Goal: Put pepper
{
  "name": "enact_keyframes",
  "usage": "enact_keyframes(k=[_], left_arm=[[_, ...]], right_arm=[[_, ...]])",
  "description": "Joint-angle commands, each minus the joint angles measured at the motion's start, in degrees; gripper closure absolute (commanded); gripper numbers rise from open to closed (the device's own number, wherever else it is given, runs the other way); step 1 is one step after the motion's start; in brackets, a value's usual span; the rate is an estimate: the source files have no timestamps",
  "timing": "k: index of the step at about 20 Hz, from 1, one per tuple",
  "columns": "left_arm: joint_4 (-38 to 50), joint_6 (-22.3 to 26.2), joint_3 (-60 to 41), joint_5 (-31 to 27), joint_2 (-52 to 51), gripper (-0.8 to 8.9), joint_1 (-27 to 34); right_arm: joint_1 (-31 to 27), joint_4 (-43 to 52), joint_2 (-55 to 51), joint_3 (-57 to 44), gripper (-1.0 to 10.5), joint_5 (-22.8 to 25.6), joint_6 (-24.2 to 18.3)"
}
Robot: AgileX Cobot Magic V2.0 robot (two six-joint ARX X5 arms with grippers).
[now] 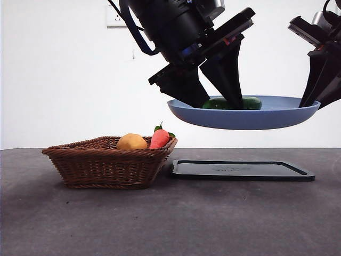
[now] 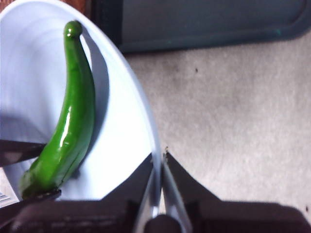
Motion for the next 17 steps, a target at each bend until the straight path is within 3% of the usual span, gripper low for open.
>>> enact_keyframes(k=[1,10,12,17], left_arm=[[-0.11,0.46,1.14,0.22,0.39,5.66,-0.76],[-2.93,0.72,1.16,0.02,-9.79,5.66,-0.68],[-3.28,1.22,1.16,-0.22,-13.62,5.66,-0.57],[-5.73,2.99,1.16,-2.01,-25.16,5.66,1.07]], right_arm=[[0.15,-0.81,0.72,0.61,9.4,-0.15,0.61],[0.13,-2.64,0.72,0.61,9.4,0.76,5.79],[0.09,-2.25,0.72,0.61,9.4,3.19,7.41],[-0.61,1.49,3.72,1.75,9.4,4.13,11.02]])
